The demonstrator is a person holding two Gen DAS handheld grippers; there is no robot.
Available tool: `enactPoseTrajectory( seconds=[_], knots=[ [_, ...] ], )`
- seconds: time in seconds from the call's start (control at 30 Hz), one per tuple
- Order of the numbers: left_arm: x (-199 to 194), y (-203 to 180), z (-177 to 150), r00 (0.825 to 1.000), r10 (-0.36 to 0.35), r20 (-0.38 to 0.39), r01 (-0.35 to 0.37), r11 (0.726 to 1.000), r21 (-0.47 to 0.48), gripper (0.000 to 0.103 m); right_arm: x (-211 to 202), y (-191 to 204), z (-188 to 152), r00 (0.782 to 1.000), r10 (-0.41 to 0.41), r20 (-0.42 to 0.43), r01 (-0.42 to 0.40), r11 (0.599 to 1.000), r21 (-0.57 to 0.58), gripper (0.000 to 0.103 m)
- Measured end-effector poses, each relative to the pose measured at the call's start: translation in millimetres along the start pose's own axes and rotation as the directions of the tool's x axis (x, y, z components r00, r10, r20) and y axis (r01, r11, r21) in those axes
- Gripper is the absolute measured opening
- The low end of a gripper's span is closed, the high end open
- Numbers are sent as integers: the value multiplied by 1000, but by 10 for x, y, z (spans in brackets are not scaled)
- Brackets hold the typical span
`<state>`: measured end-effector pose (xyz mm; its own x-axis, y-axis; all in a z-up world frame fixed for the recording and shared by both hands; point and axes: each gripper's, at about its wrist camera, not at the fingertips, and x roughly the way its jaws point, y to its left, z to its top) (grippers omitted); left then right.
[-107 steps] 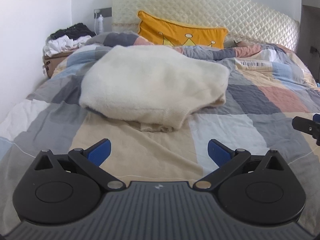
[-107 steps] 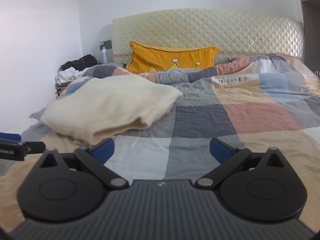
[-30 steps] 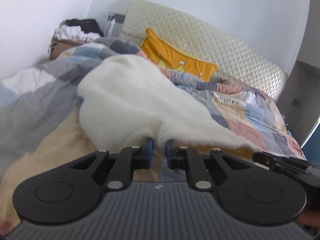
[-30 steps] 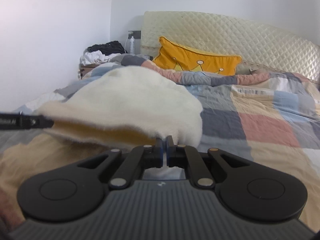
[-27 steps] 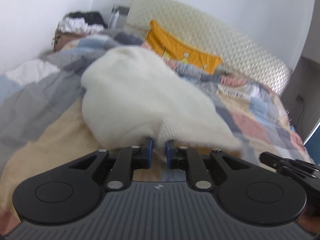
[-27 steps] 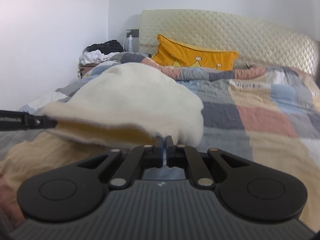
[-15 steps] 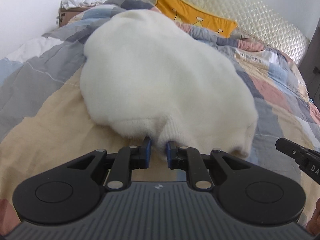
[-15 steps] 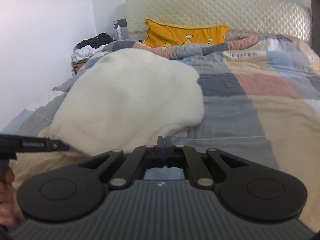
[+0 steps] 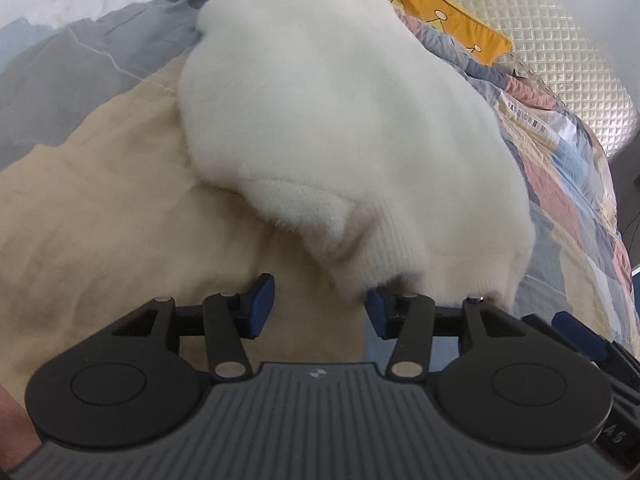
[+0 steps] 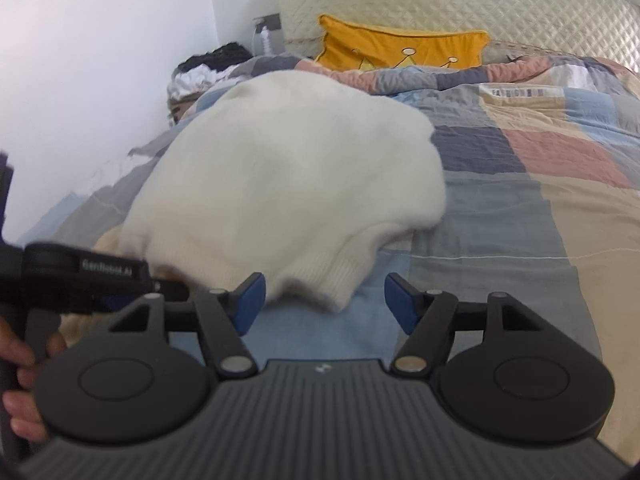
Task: Fold large clothes
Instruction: 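Pull the gripped blanket edge toward the body with both grippers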
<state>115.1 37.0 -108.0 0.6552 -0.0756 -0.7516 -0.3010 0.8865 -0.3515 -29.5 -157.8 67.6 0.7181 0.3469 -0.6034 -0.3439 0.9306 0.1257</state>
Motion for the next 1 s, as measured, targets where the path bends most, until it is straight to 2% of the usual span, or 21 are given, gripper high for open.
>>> enactPoseTrajectory(
  seconds=[0.2,0.3,0.43,0.53,0.63,0.77,0.87,0.9,0.93,1.0],
  knots=[
    [-80,-14,-21,1000,-11,29,11,1000,8,60,294,116,-65,997,-11,-74,6,998,-66,69],
    [-92,-33,-18,999,-4,45,4,1000,16,60,497,123,-108,993,-58,-99,48,994,-102,69],
    [-92,-49,-15,998,6,58,-8,999,32,61,615,-18,-108,989,-138,-58,134,989,-61,69],
    [-81,-52,-5,998,6,61,-8,999,36,61,553,-78,-70,990,-138,22,138,990,-27,69],
    [-81,-67,-8,997,14,72,-18,998,54,61,544,-16,-42,986,-143,83,148,987,-56,69],
    [-60,-66,-3,997,25,71,-29,998,54,62,696,4,-16,987,-151,55,154,987,-53,67],
    [-64,-73,-5,996,41,85,-47,997,63,65,813,-15,-20,986,-164,40,165,985,-47,60],
    [-68,-79,-9,995,48,90,-54,996,64,67,847,-13,-23,985,-170,39,172,984,-50,55],
    [-74,-80,-10,994,55,96,-61,996,65,68,865,-8,-25,983,-177,44,180,982,-51,40],
    [-103,-78,-12,991,61,117,-69,996,63,69,873,-3,-8,983,-178,54,180,983,-36,32]
  ],
)
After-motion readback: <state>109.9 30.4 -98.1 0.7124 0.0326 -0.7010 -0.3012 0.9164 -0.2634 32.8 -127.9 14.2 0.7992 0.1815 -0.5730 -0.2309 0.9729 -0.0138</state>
